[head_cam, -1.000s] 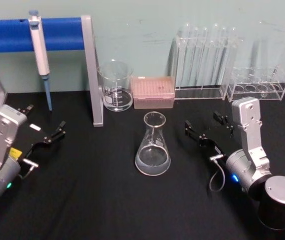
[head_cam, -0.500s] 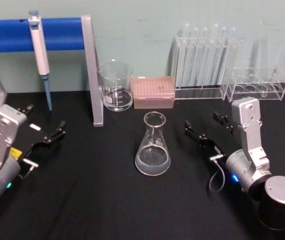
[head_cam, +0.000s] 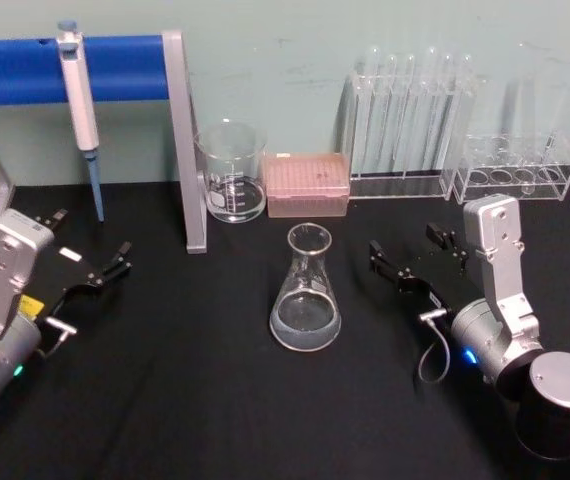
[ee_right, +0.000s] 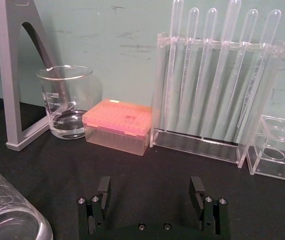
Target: Grasp the erlenmeyer flask with one hand, shake it three times, then place it back.
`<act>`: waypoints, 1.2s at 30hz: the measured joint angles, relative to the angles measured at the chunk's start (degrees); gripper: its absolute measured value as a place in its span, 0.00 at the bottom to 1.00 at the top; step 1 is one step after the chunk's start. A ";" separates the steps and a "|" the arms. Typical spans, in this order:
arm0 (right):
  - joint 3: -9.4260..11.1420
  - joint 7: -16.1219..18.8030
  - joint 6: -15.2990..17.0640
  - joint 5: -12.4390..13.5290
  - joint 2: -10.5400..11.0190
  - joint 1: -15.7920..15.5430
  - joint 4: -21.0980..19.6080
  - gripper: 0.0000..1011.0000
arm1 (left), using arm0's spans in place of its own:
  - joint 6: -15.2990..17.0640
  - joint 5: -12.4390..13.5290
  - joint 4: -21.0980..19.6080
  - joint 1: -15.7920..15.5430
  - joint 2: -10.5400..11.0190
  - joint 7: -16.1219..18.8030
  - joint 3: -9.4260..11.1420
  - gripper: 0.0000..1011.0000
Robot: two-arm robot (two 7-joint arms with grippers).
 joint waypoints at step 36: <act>0.00 0.00 -0.02 0.06 0.00 0.00 0.00 0.99 | 0.00 0.00 0.00 0.00 0.00 0.00 0.00 0.99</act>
